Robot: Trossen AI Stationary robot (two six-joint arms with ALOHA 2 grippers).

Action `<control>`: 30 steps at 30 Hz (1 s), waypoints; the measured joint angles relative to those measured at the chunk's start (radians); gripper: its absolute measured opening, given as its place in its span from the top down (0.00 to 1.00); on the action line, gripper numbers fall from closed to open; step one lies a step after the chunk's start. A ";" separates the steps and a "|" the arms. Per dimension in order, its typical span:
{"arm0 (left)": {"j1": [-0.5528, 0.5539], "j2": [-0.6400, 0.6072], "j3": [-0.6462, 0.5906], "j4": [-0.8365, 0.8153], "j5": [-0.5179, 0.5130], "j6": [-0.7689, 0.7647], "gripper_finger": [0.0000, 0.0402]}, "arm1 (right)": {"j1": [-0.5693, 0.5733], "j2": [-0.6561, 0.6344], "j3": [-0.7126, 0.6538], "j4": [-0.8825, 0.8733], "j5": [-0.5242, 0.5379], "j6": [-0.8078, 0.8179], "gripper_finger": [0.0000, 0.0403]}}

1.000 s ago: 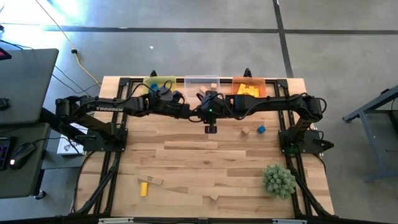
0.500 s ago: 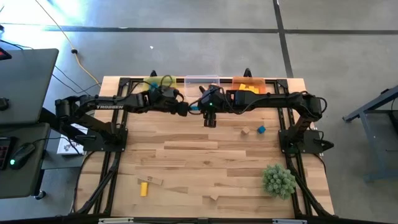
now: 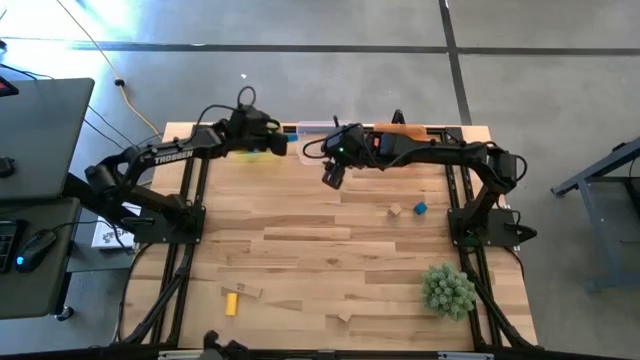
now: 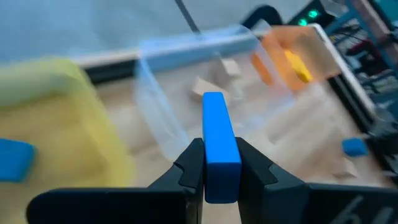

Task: Sort & place blocks by color
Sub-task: Put the blue block into the yellow bin

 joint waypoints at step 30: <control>0.267 0.107 0.000 -0.156 0.001 0.328 0.84 | 0.013 -0.001 0.000 -0.151 -0.028 0.526 0.46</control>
